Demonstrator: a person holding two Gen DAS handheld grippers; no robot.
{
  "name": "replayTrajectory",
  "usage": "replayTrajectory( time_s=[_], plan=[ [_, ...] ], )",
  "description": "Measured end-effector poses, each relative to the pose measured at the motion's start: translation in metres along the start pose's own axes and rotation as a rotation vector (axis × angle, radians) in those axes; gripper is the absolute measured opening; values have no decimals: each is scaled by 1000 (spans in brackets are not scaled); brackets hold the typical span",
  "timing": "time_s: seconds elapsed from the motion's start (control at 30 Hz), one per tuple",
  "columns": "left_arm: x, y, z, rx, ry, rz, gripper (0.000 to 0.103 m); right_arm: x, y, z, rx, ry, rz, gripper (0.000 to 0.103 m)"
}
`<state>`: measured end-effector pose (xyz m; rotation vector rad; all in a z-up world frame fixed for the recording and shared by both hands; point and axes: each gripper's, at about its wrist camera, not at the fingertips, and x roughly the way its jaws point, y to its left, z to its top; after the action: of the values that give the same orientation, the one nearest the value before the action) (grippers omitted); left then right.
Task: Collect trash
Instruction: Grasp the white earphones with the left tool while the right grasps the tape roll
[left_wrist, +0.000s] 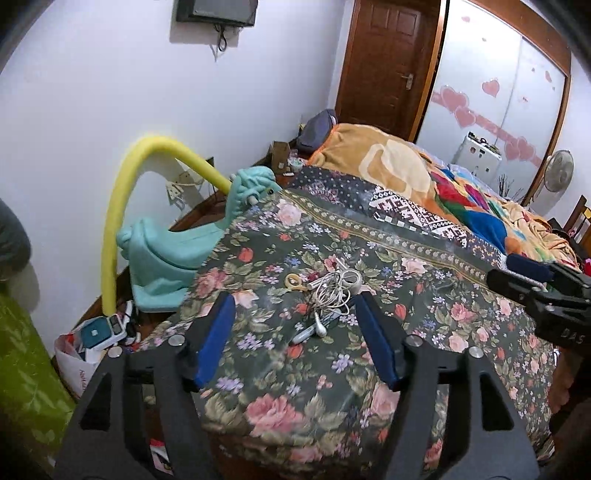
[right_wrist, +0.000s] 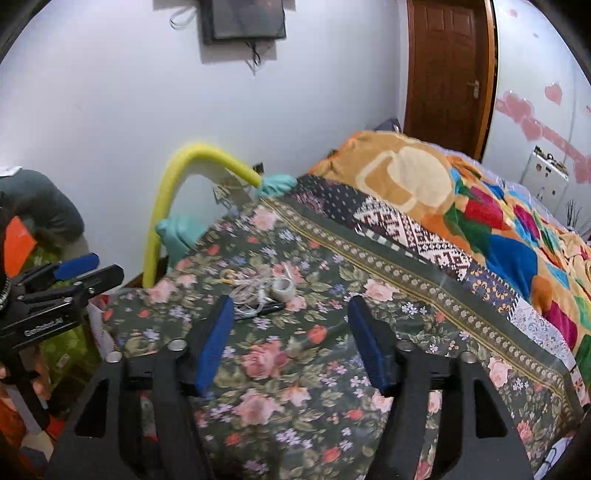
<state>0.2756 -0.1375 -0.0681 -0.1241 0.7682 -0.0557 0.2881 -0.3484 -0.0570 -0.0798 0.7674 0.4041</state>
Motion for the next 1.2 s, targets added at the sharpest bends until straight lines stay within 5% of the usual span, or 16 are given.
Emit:
replayTrajectory(
  time_s=[0.73, 0.8, 0.9, 1.2],
  plan=[
    [127, 20, -15, -47, 200, -63, 71, 205, -9, 7, -55, 269, 101, 59],
    [131, 19, -15, -46, 210, -71, 71, 214, -9, 7, -46, 280, 125, 56],
    [136, 17, -15, -46, 226, -93, 71, 221, -10, 4, -12, 310, 188, 35],
    [166, -9, -13, -21, 291, -159, 71, 189, -39, -8, 91, 279, 144, 35]
  ],
)
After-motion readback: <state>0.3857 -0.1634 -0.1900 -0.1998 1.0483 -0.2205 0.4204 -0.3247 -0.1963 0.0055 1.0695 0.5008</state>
